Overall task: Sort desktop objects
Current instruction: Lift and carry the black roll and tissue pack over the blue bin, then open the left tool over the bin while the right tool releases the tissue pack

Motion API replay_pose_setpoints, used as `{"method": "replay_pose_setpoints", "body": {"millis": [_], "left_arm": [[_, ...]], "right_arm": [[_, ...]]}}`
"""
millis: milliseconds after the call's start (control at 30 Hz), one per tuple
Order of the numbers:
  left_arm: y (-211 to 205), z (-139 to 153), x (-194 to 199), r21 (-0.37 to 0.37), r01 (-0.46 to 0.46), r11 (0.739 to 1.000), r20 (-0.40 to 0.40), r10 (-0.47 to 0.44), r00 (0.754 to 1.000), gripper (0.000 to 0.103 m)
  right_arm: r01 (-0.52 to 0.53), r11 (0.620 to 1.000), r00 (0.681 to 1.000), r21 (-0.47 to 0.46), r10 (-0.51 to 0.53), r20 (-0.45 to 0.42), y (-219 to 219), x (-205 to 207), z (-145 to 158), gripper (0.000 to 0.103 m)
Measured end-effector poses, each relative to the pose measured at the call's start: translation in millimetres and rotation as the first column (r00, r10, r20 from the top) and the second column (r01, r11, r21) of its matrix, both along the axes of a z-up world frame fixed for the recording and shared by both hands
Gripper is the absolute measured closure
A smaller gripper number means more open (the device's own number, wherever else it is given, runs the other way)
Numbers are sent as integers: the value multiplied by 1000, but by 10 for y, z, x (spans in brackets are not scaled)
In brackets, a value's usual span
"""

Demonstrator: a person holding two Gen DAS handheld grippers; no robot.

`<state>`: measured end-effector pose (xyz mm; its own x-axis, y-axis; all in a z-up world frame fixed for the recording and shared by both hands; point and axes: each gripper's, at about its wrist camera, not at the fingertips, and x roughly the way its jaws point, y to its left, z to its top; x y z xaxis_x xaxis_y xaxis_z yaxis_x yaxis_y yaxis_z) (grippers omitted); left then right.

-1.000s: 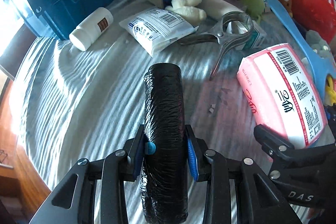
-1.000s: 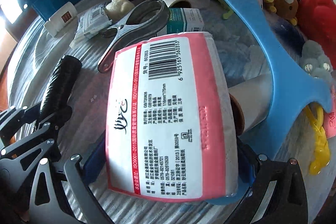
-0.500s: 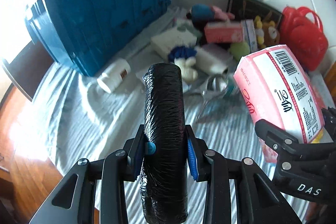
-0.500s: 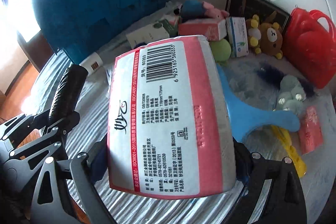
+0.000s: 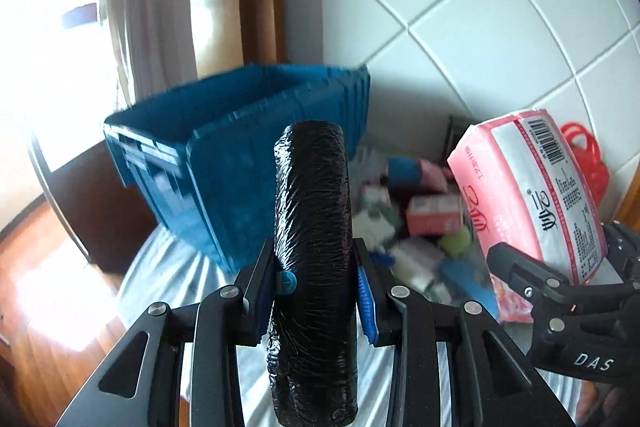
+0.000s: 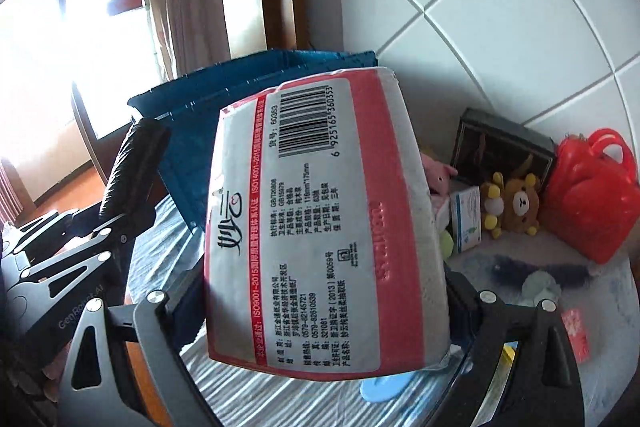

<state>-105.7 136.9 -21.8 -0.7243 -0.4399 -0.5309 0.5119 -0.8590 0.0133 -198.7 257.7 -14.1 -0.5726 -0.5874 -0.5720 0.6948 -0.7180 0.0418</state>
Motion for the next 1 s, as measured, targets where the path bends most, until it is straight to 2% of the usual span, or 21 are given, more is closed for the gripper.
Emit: {"method": "replay_pose_setpoints", "body": {"millis": [233,467,600,767,900,1000], "left_arm": [[-1003,546,-91,-80,7,997,-102,-15,995,69],[-2373,776,-380,-103,16,995,-86,-25,996,69],[-3052,759,-647,-79,16,997,-57,-20,998,69],[-3656,560,-1059,-36,28,999,-7,-28,1000,69],[-3957,361,-1415,10,56,998,42,-57,998,69],[-4112,245,-1617,36,59,998,76,-62,995,69]], "right_arm": [[-13,996,994,-90,3,-106,-922,27,490,8],[2,990,994,-141,-18,-112,-2183,-125,741,8],[17,992,997,-125,-25,-66,-2879,-352,652,8],[44,998,999,-51,-44,0,-3491,-631,333,8],[86,996,995,13,-87,43,-3774,-858,101,8],[95,995,993,20,-96,68,-3816,-933,69,8]]}}
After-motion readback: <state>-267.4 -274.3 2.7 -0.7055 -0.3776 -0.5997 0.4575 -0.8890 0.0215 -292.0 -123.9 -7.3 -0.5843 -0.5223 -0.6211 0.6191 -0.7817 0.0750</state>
